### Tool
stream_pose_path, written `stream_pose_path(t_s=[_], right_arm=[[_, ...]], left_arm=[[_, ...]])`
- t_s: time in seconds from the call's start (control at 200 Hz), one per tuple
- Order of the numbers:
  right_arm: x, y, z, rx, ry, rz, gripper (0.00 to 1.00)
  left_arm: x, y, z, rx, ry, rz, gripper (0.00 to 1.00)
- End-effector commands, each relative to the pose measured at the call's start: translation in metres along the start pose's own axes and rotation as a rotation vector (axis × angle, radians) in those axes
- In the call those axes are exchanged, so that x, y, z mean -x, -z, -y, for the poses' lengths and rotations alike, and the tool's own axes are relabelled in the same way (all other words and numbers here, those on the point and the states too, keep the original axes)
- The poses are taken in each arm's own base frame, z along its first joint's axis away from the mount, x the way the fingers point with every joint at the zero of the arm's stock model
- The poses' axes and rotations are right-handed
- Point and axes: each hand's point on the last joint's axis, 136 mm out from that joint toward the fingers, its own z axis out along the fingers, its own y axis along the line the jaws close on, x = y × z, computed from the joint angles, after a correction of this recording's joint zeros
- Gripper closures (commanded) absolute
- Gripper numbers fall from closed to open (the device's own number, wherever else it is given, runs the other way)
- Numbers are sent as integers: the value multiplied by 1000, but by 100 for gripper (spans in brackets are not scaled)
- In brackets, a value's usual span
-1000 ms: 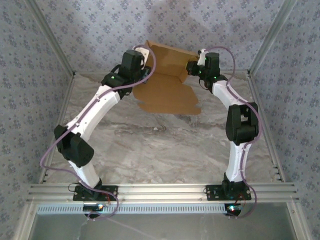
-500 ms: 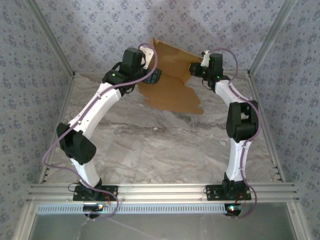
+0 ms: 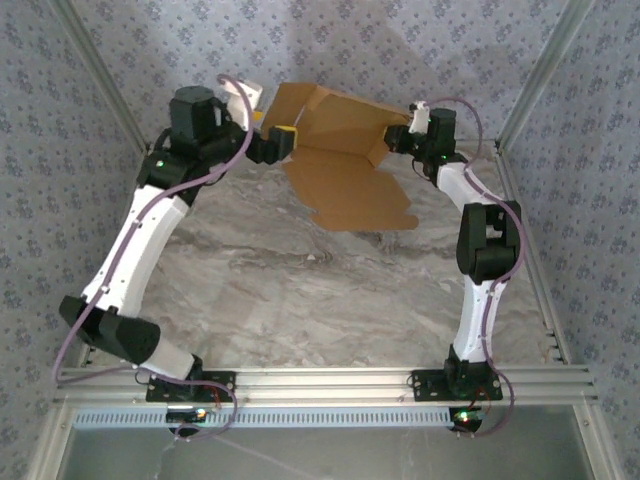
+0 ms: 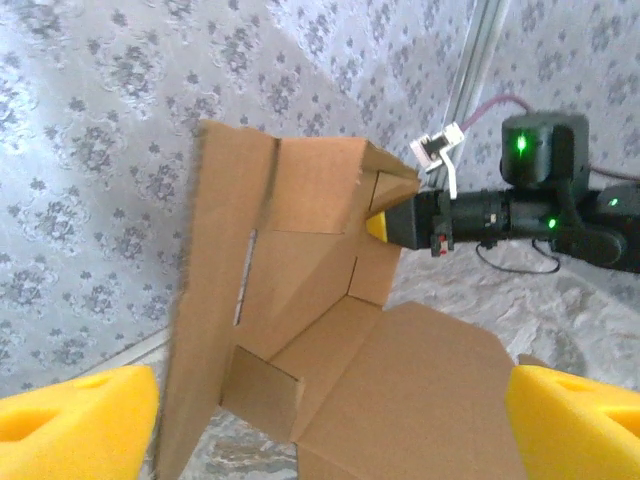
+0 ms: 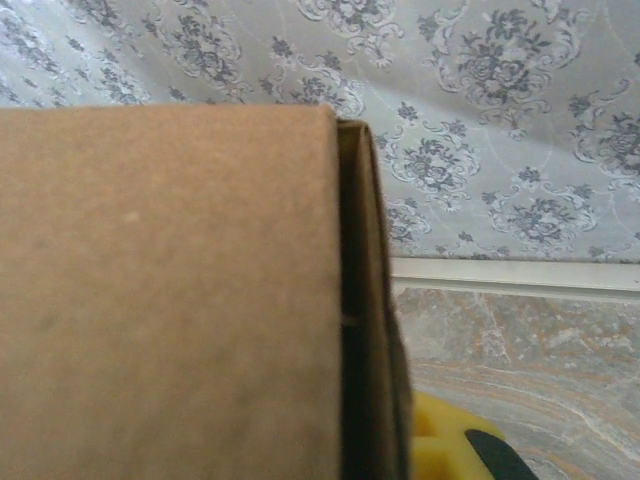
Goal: Fold the paper box
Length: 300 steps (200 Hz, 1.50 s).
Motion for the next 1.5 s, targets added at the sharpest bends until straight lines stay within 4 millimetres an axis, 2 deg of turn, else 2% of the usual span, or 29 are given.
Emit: stream_pose_path(t_s=[0.0,0.07,0.115,0.22,0.42,0.645,0.879,1.074,1.269,1.494], right_arm=[[0,0,-7,62,27,12,100],[2,0,-12,88,30,18,100],[2,0,-14,99,32,18,100],[3,0,-18,118,37,18,100],[2,-3,-23,138,39,9,100],[-2,-9,-27,146,36,-10,100],[-6,-15,-19,124,9,-29,100],[-6,-16,-19,121,2,-30,100],[-2,-14,-25,137,1,-21,100],[5,-9,-40,167,30,1,100]], left_arm=[[15,19,-30,-19,112,101,17],[16,27,-52,-28,198,131,24],[14,29,-63,-37,247,145,25],[6,22,-70,-91,302,132,25],[-8,1,-55,-253,358,62,27],[-28,-26,-22,-366,344,-46,29],[-23,-32,3,-419,308,-60,28],[-37,-45,20,-442,296,-119,26],[-54,-62,23,-384,271,-176,22],[-58,-72,5,-224,211,-193,22]])
